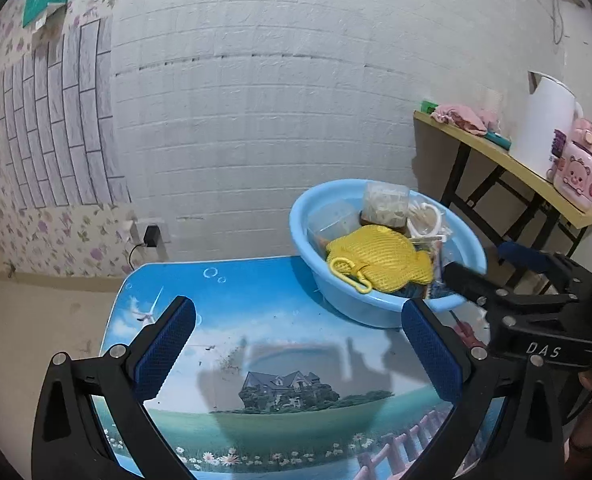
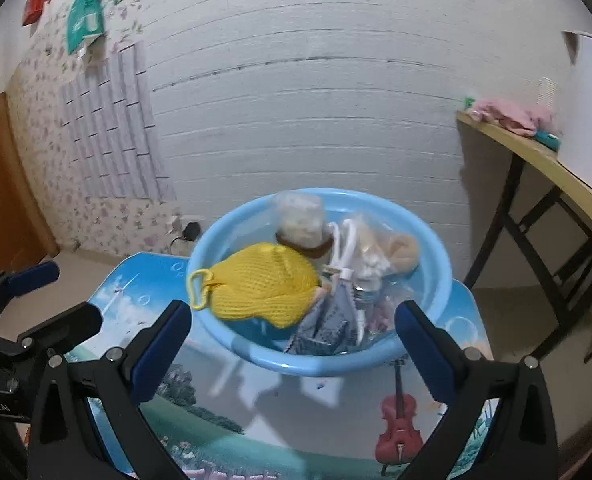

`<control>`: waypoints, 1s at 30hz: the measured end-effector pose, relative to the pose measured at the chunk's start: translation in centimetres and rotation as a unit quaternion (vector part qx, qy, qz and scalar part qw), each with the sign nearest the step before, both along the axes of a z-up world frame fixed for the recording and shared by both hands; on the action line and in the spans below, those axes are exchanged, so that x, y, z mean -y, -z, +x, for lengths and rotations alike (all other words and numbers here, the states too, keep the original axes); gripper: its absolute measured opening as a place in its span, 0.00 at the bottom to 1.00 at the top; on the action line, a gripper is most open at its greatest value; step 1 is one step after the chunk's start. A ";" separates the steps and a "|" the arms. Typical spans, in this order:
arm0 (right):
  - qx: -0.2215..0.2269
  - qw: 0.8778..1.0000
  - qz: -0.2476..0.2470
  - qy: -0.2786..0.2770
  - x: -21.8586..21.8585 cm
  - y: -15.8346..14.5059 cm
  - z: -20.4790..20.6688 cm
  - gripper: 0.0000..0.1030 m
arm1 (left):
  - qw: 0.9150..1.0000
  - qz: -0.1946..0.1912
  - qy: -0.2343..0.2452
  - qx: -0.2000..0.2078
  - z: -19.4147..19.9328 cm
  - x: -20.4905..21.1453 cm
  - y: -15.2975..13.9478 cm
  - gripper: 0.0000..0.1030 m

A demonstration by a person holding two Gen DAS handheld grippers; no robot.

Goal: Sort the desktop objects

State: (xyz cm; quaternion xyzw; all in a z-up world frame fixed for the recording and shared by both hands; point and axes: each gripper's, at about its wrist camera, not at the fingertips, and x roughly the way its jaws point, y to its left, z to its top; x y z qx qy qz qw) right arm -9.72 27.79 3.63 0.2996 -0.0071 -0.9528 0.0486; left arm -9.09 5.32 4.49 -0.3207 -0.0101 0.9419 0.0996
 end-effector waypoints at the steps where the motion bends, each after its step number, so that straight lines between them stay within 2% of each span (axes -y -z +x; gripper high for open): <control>1: -0.003 1.000 0.010 0.008 0.0 0.0 0.1 1.00 | 1.000 -0.001 -0.001 0.000 -0.1 0.0 0.1 1.00; 6: -0.006 0.999 0.015 0.032 -0.5 -0.3 0.1 1.00 | 1.000 0.000 0.003 0.004 -0.2 -0.1 0.4 1.00; 11: -0.001 1.000 0.000 0.019 -0.6 -0.2 0.2 1.00 | 1.000 -0.003 0.013 0.006 0.0 -0.7 0.7 1.00; 17: -0.004 1.000 0.004 0.017 -0.3 -0.3 0.3 1.00 | 1.000 -0.031 -0.002 -0.003 0.4 -1.0 0.6 1.00; 22: -0.004 1.000 0.001 0.019 -0.4 -0.4 0.4 1.00 | 1.000 -0.010 -0.023 0.000 0.3 -0.1 0.5 1.00; 30: -0.001 1.000 0.004 0.016 -0.2 -0.4 0.5 1.00 | 1.000 -0.014 -0.021 0.005 0.4 -0.1 0.8 1.00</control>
